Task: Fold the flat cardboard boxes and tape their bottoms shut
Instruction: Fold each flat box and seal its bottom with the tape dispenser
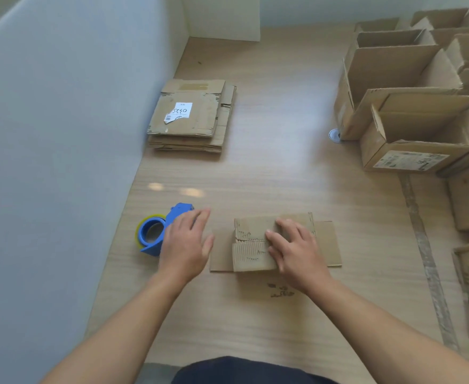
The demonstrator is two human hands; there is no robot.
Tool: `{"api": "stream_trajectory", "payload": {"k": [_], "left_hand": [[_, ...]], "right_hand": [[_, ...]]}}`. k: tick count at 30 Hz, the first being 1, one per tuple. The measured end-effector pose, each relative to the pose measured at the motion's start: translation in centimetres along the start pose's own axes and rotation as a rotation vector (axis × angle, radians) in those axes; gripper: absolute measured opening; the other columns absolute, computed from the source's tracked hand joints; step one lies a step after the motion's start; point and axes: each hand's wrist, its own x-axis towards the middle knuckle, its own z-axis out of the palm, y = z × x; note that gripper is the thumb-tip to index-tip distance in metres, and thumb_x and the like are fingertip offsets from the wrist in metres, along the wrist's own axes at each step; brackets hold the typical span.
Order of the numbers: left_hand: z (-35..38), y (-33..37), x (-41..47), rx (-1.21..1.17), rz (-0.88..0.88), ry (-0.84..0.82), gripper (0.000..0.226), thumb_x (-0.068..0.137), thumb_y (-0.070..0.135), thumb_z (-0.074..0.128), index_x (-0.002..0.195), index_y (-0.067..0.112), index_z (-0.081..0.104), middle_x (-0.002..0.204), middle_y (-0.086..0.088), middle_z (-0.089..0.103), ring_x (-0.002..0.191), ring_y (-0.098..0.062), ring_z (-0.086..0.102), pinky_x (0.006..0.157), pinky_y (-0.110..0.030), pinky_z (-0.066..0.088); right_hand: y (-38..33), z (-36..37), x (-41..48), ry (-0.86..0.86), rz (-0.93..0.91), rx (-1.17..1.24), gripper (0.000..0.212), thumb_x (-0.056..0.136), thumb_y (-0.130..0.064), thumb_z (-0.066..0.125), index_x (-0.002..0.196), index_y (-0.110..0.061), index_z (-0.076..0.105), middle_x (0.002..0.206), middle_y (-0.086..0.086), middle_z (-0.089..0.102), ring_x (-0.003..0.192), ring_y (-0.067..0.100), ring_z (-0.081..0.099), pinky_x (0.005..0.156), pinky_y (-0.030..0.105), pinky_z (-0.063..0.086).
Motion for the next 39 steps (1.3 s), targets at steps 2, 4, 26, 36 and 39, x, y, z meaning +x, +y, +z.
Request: {"api": "stream_trajectory", "payload": {"k": [2,4,26,36,39], "left_hand": [[-1.3,-2.4,0.2,0.073,-0.185,-0.031,0.068,0.087,0.034,0.068,0.148,0.019,0.042,0.126,-0.01,0.057,0.108,-0.035,0.053,0.09,-0.047,0.045],[-2.0,-4.2,0.4,0.155,-0.333,-0.169,0.073,0.092,0.042,0.059,0.155,0.029,0.024,0.133,-0.007,0.05,0.115,-0.031,0.046,0.096,-0.044,0.04],[-2.4,0.2,0.7,-0.114,0.515,-0.171,0.054,0.103,0.042,0.033,0.154,0.044,0.014,0.086,0.001,0.056,0.063,-0.026,0.05,0.059,-0.031,0.039],[-2.2,3.8,0.4,-0.093,0.506,-0.29,0.074,0.092,0.038,0.043,0.154,0.047,0.003,0.083,0.005,0.054,0.065,-0.022,0.052,0.059,-0.03,0.042],[-1.8,4.8,0.8,-0.036,0.469,-0.313,0.082,0.091,0.032,0.06,0.151,0.05,0.006,0.083,0.005,0.052,0.063,-0.023,0.051,0.056,-0.031,0.04]], "right_hand": [[0.0,-0.1,0.5,-0.012,0.019,-0.01,0.029,0.091,-0.044,0.046,0.11,-0.03,0.063,0.133,0.004,0.052,0.12,0.03,0.043,0.096,0.046,0.043],[-0.1,0.2,0.7,-0.003,0.037,0.003,0.023,0.09,-0.042,0.051,0.107,-0.03,0.062,0.132,0.003,0.051,0.12,0.029,0.041,0.094,0.046,0.04],[0.5,-2.5,0.7,-0.055,0.124,0.7,0.047,0.085,-0.06,0.044,0.131,-0.067,0.035,0.128,-0.045,0.038,0.135,0.006,0.028,0.118,0.041,0.023],[1.0,-1.7,1.1,0.059,0.178,0.757,0.008,0.091,-0.02,0.07,0.085,-0.017,0.073,0.109,-0.022,0.06,0.128,0.013,0.039,0.108,0.029,0.03],[1.5,-2.7,0.7,0.038,0.256,0.832,0.013,0.091,-0.015,0.07,0.078,-0.014,0.072,0.112,-0.021,0.059,0.126,0.003,0.043,0.101,0.014,0.03]]}}
